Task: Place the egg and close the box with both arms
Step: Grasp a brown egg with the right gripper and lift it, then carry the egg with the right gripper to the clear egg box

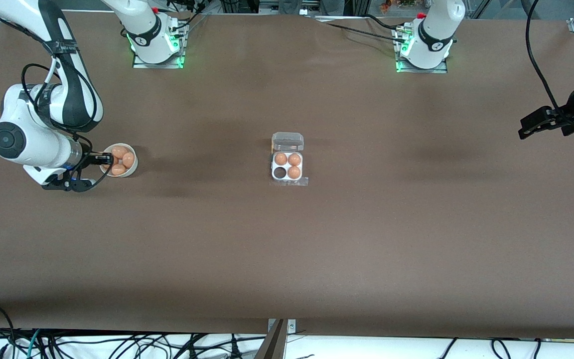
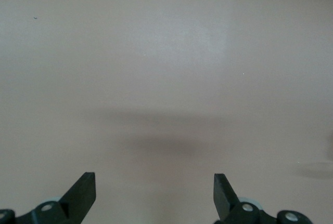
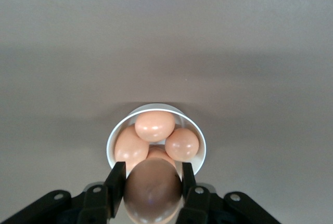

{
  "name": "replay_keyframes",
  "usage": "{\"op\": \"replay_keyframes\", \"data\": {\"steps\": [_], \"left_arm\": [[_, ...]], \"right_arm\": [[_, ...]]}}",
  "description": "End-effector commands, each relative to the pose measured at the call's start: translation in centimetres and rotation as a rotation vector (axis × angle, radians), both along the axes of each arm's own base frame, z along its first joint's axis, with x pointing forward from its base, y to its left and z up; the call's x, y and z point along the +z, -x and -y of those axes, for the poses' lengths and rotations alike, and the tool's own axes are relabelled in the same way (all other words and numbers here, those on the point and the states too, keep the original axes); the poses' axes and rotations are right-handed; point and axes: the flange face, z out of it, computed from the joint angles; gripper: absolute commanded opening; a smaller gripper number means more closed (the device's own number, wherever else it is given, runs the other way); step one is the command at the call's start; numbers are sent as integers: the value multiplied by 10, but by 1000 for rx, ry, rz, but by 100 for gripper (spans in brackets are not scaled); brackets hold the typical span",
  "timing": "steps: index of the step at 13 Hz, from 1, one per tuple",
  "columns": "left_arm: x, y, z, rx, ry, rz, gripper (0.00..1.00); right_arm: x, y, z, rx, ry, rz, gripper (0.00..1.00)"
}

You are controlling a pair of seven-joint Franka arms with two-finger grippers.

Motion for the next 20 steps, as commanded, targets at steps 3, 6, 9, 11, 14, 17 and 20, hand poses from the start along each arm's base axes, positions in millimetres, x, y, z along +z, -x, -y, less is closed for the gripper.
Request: {"op": "replay_keyframes", "data": {"steps": [3, 6, 9, 11, 14, 17, 20], "left_arm": [[9, 0, 7, -3, 19, -17, 100], [13, 1, 11, -10, 19, -16, 100], [15, 0, 11, -12, 19, -13, 100], [15, 0, 11, -12, 19, -13, 100], [14, 0, 11, -12, 19, -14, 100], [14, 0, 10, -13, 19, -16, 100], [13, 0, 8, -13, 20, -17, 100]], "right_arm": [[35, -20, -61, -32, 26, -31, 30], [50, -19, -130, -85, 47, -30, 29], [48, -15, -210, -157, 38, -16, 29], [45, -8, -264, -200, 32, -11, 28], [40, 1, -327, -272, 21, -4, 28], [31, 8, -387, -335, 3, -1, 28], [20, 4, -435, -374, -5, 38, 28]]}}
